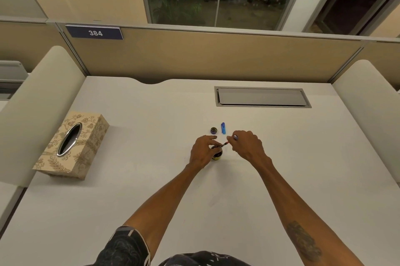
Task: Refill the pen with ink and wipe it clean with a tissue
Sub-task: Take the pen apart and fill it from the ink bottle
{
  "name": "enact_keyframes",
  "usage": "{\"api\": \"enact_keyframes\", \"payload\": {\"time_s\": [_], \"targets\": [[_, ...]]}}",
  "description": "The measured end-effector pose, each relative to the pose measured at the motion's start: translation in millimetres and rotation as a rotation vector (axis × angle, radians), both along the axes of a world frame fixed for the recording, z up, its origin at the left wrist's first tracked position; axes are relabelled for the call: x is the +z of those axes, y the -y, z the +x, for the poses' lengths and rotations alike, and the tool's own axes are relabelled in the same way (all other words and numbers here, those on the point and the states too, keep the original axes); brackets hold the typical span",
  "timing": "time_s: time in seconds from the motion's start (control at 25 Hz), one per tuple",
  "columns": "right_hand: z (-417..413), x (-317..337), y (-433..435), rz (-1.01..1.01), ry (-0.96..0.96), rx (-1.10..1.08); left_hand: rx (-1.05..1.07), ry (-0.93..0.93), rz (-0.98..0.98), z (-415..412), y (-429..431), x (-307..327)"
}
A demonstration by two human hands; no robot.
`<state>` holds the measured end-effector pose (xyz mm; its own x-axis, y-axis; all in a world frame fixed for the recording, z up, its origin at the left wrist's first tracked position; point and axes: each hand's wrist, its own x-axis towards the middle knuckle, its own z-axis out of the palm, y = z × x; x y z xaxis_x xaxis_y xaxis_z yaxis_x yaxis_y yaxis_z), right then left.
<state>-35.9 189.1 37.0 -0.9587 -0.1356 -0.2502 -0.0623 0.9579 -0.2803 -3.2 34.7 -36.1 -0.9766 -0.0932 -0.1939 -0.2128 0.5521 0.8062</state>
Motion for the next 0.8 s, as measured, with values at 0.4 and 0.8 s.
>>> {"api": "enact_keyframes", "payload": {"time_s": [0.4,0.8], "targets": [[-1.5,6.2,3.1,-0.001,0.009,-0.002,-0.001,0.0,0.009,-0.1,0.0,1.2],[-4.1,5.2,-2.4,-0.034,0.026,0.038,-0.001,-0.014,0.027,0.3,0.5,-1.3]]}}
